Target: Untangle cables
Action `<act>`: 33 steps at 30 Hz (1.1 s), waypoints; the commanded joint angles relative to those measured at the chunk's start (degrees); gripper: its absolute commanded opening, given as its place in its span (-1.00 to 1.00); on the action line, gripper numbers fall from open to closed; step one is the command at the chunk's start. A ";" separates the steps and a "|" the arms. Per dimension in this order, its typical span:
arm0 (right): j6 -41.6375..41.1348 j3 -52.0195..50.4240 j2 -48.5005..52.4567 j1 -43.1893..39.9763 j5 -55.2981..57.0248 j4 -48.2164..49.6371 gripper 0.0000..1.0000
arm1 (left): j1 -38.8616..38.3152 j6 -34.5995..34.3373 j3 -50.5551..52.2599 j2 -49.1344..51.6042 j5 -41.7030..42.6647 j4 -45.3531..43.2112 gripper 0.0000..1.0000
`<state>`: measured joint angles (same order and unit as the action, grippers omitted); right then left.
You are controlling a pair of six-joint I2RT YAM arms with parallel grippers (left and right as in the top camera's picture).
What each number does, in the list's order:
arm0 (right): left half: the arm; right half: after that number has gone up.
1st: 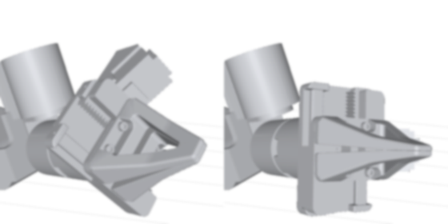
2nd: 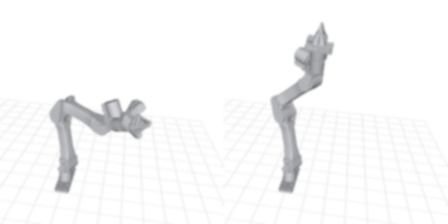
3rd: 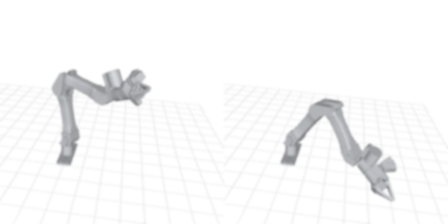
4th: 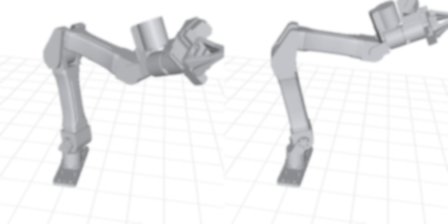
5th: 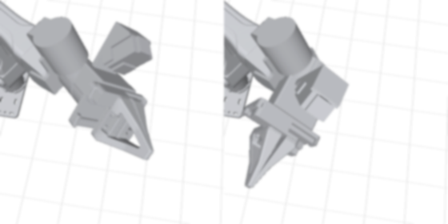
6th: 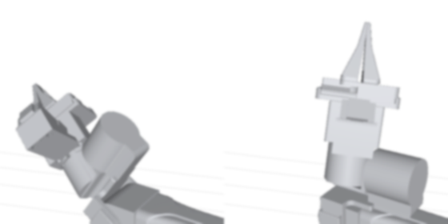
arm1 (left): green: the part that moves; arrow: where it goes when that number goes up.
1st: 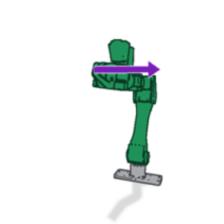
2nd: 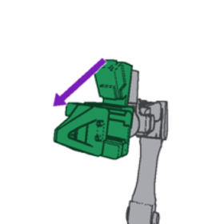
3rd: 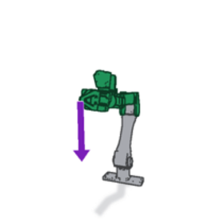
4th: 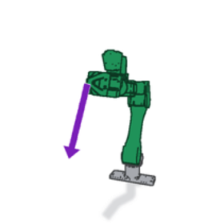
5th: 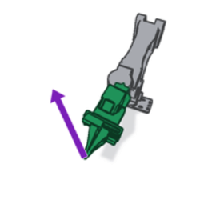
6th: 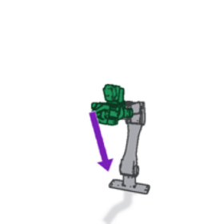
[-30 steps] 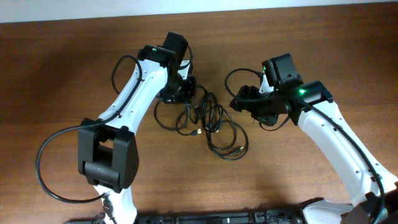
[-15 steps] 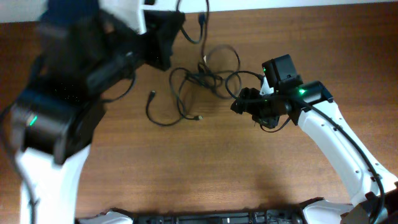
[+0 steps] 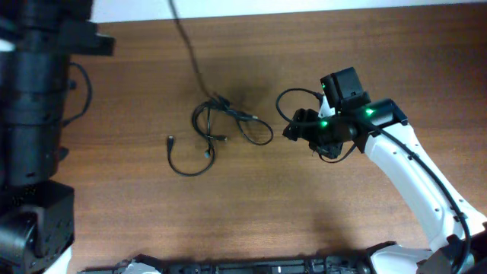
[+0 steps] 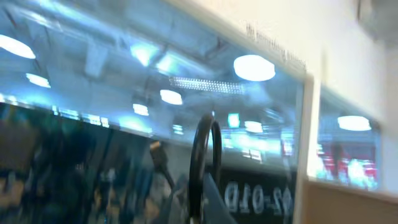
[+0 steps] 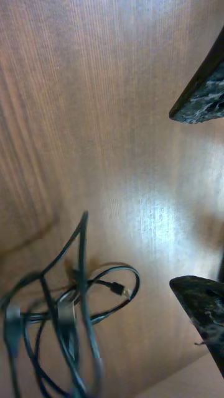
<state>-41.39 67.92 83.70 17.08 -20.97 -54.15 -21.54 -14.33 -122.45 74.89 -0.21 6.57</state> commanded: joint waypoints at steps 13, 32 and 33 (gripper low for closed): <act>4.74 0.22 0.15 4.68 -1.92 2.23 0.52 | -0.11 0.70 -0.76 9.07 -6.03 15.34 -1.00; 1.68 0.22 2.29 11.15 -0.87 16.87 0.51 | -0.11 14.14 -0.76 3.85 -3.13 -3.06 -1.00; 1.29 0.22 2.29 11.15 -0.92 17.64 0.51 | -0.11 13.84 -0.76 3.89 -1.57 4.96 -1.00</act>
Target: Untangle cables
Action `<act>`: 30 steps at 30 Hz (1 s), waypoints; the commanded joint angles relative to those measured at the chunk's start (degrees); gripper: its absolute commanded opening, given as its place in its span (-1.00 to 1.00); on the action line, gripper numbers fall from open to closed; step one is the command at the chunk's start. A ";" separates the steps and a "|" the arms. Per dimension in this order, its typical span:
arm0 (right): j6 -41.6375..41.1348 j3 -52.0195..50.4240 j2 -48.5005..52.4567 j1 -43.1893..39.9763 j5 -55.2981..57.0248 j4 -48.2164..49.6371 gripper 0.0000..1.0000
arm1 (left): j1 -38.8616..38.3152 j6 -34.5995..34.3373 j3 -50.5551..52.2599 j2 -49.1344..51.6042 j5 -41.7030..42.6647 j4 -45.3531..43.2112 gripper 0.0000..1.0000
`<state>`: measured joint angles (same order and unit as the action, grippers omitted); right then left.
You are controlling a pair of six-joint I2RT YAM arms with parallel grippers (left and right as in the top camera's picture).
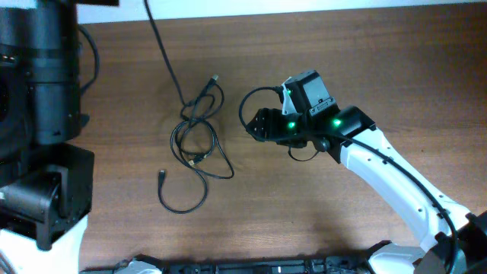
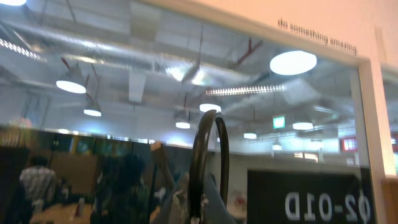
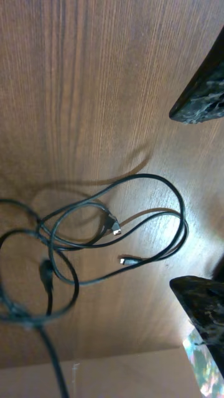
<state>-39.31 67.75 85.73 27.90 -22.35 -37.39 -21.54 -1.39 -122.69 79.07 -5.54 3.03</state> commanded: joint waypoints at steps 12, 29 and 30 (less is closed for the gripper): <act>-11.17 0.42 20.11 7.78 -0.13 40.28 0.51 | -0.11 -8.41 -0.42 -4.85 3.76 16.04 -1.00; -10.05 0.42 26.12 14.10 20.46 45.03 0.16 | -0.07 -8.41 -0.42 -5.18 -10.60 19.74 -1.00; -10.05 0.42 27.06 14.16 20.20 48.06 0.16 | -0.07 -8.39 -0.42 -5.18 -10.60 20.31 -1.00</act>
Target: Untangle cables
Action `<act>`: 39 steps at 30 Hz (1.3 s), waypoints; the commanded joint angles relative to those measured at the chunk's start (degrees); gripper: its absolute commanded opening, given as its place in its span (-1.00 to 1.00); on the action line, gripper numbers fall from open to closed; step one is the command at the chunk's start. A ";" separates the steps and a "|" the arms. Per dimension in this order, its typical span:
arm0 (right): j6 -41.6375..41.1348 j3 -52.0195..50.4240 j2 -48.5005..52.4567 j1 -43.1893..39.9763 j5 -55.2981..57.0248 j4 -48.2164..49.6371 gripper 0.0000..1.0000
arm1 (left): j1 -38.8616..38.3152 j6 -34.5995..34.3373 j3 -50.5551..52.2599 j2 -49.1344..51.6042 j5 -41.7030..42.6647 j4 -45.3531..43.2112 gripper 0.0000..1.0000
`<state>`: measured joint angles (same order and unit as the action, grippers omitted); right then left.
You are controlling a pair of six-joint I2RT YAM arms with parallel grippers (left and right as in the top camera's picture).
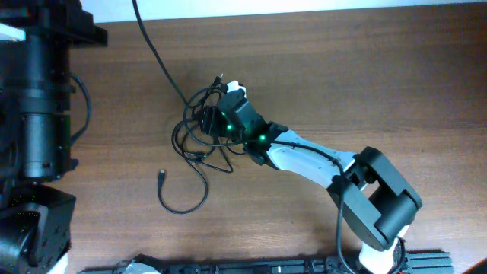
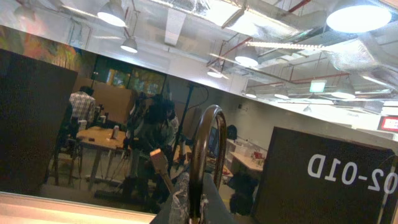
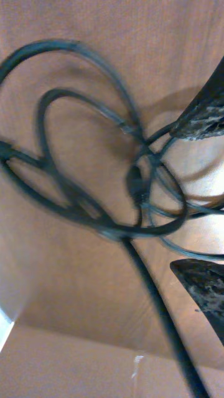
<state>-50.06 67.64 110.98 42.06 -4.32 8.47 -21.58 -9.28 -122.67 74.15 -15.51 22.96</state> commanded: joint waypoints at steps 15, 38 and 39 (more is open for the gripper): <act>0.68 0.59 8.46 0.68 3.76 17.42 0.07 | -0.02 -0.83 -0.44 -0.98 3.54 3.56 -1.00; 3.52 6.69 -9.35 -2.40 21.16 -21.00 -0.92 | -0.02 -1.70 -0.44 -2.97 -18.25 12.92 -1.00; 3.52 6.69 -14.34 -2.40 31.63 -29.59 -0.92 | -0.02 -1.73 -0.44 -2.99 -17.22 9.88 -1.00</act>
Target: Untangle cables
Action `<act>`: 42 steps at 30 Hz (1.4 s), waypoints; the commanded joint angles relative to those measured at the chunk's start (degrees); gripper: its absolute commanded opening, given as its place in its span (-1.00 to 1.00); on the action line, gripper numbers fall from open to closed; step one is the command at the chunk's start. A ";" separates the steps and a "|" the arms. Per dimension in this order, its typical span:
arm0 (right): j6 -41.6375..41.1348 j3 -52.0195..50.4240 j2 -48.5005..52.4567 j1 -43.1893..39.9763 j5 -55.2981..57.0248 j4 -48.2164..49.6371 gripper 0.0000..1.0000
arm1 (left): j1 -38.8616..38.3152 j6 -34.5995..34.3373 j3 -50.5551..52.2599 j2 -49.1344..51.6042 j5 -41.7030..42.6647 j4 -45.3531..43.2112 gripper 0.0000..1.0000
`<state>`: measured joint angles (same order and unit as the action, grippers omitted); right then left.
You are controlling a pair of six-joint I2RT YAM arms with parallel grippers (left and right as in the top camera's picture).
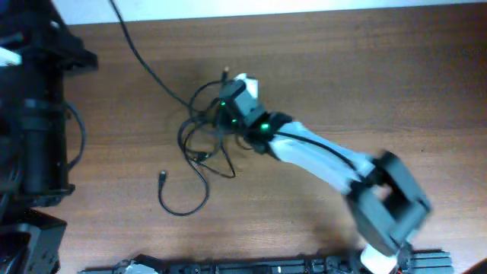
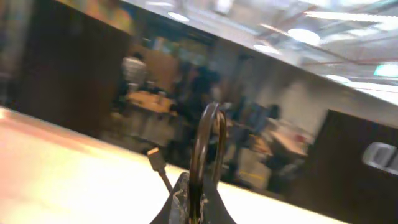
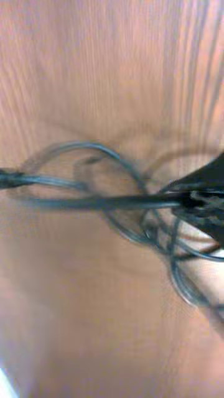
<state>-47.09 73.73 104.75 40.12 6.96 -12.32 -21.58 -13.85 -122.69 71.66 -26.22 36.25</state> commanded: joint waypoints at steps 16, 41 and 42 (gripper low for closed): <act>-17.86 0.48 -10.64 -7.87 20.11 -38.07 -0.92 | -0.02 30.27 0.04 2.89 -15.13 -27.43 -1.00; -4.09 0.15 -10.60 4.50 3.98 -33.31 0.72 | 38.38 18.73 -0.04 39.82 -2.56 -21.46 -1.00; -4.09 0.11 -10.60 4.50 3.96 -33.51 0.72 | 38.38 21.20 -0.04 40.87 -4.94 -22.67 -1.00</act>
<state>-51.20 74.04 93.97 44.31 10.94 -45.23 16.78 -3.88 -121.97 110.50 -27.75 17.19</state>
